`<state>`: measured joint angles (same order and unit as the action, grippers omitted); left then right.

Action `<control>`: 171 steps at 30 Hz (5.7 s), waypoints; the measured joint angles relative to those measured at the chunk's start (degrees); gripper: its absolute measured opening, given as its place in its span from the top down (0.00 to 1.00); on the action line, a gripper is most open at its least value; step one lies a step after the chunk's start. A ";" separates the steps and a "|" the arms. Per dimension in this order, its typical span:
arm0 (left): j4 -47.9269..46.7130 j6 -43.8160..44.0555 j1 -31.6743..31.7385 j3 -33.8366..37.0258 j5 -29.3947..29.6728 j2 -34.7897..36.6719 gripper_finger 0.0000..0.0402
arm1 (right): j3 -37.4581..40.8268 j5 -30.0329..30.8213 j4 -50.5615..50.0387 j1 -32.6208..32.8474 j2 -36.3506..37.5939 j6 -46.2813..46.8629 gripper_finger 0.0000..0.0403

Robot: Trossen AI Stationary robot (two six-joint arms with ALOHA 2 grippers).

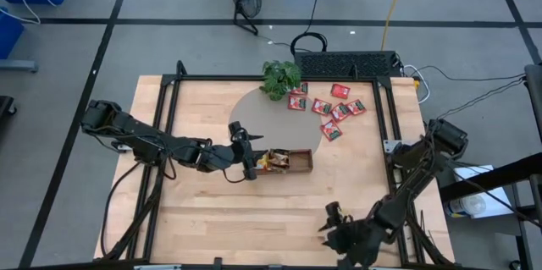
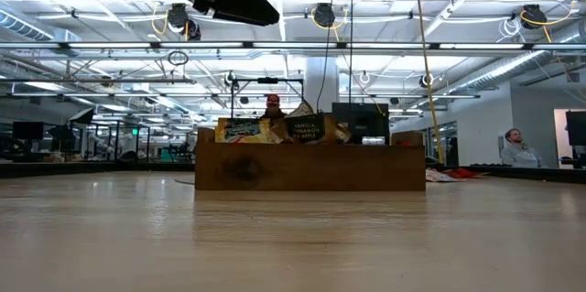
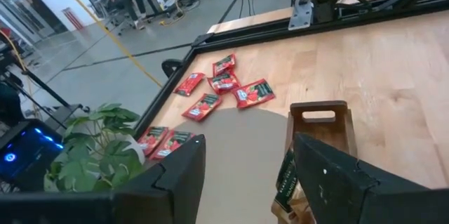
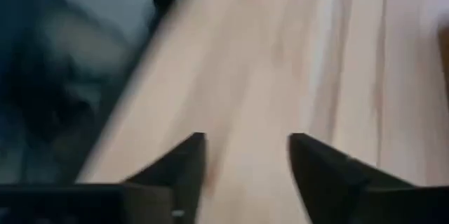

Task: Pick & Place Tea
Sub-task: Put the brown tea bag into the middle slot of the wooden organizer

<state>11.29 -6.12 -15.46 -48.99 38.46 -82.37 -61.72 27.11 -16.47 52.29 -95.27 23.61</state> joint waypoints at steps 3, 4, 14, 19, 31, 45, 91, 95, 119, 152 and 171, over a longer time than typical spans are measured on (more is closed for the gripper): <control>0.01 0.52 0.00 0.00 0.02 0.00 0.46 | -2.74 -2.52 -13.55 -0.07 -2.24 5.46 0.37; 0.04 0.72 0.00 0.00 0.02 0.00 0.46 | -2.88 -3.76 -15.30 -0.10 -3.02 6.79 0.33; 0.04 0.72 0.00 0.00 0.02 0.00 0.46 | -2.33 -19.83 -17.53 -0.43 -7.83 16.44 0.25; 0.04 1.74 0.00 0.00 0.04 0.00 0.46 | -2.61 -19.53 -20.60 -0.79 -11.23 15.94 0.26; -0.14 1.93 0.00 0.00 0.07 0.00 0.46 | -3.19 -22.78 -25.53 -1.62 -12.78 10.71 0.55; -0.37 1.95 0.12 0.00 0.07 0.00 0.46 | -10.34 3.04 -15.83 -2.19 -12.80 -15.32 0.99; -5.57 12.42 2.21 0.00 0.01 0.00 0.46 | 10.33 16.32 66.05 -29.58 -12.61 -60.85 0.60; -5.62 12.70 2.34 0.00 0.02 0.00 0.46 | 10.25 19.23 67.90 -27.86 -9.44 -62.74 0.59; -6.80 15.68 3.91 0.00 -0.01 0.01 0.46 | 10.72 6.22 11.75 -17.74 -6.19 -14.86 0.43; -7.53 17.12 3.98 0.00 -4.39 0.02 0.46 | 4.75 20.76 33.60 -29.50 -11.76 -52.63 0.99; -8.61 17.84 3.98 0.00 -4.46 0.02 0.46 | 4.67 17.78 36.47 -31.23 -14.18 -52.99 0.77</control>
<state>2.68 11.73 -11.49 -48.99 34.00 -82.35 -57.06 44.88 20.01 21.06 -109.45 -29.38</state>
